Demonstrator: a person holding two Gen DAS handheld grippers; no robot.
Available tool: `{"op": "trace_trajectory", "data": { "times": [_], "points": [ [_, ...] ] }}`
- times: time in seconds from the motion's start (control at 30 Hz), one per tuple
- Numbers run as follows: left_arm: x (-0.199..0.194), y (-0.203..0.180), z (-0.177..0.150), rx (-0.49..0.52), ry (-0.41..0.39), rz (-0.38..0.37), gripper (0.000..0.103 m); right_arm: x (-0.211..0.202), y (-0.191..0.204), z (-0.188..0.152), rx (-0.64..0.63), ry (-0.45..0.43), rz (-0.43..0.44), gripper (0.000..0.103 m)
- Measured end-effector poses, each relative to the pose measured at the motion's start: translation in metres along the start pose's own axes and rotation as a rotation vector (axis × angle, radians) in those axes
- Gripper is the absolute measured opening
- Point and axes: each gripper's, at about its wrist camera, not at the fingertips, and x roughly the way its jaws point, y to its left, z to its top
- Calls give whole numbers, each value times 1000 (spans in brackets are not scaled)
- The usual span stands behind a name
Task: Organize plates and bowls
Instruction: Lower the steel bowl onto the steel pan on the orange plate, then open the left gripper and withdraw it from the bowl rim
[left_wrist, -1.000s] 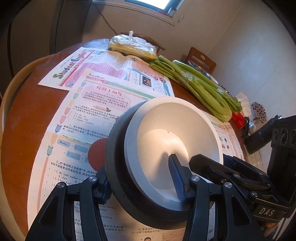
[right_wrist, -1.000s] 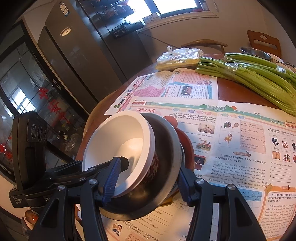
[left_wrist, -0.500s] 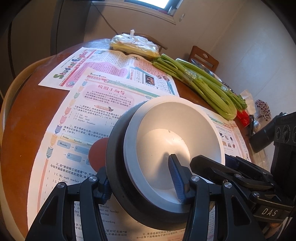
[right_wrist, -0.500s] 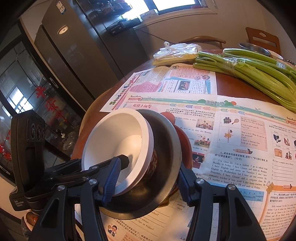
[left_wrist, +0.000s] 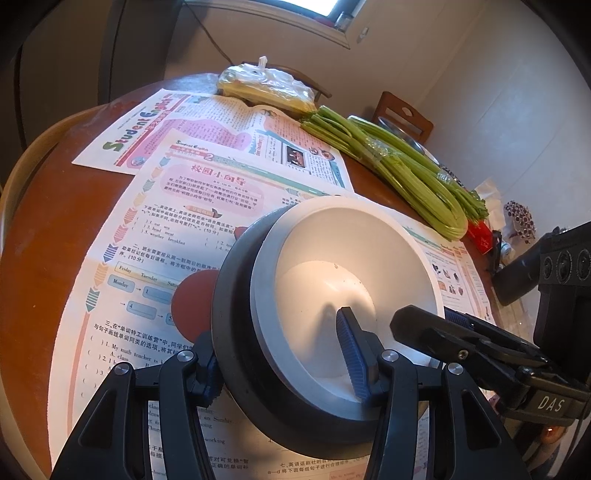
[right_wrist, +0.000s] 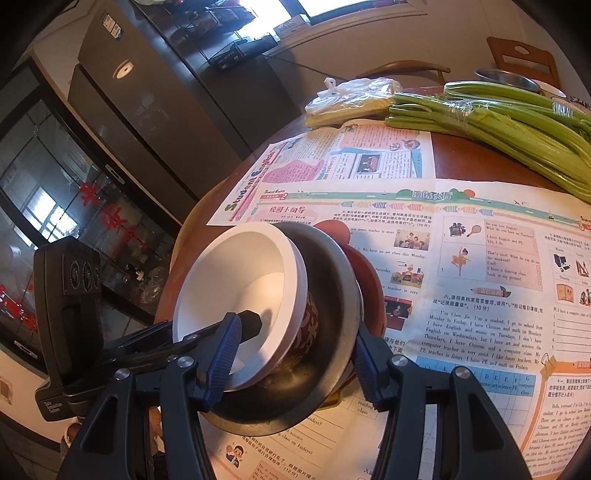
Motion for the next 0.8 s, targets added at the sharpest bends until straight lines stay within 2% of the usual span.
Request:
{"op": "trace_trajectory", "data": {
  "times": [0.13, 0.3, 0.57, 0.8],
  "points": [
    [0, 0, -1, -8, 2, -10, 55, -5, -3, 0, 11, -10, 11, 58],
    [-1, 1, 1, -10, -6, -6, 55, -13, -1, 1, -21, -44, -54, 58],
    [-3, 5, 1, -16, -3, -10, 56, -14, -5, 1, -8, -47, -57, 58],
    [-7, -1, -1, 9, -21, 16, 57, -16, -8, -1, -7, -50, -65, 58]
  ]
}}
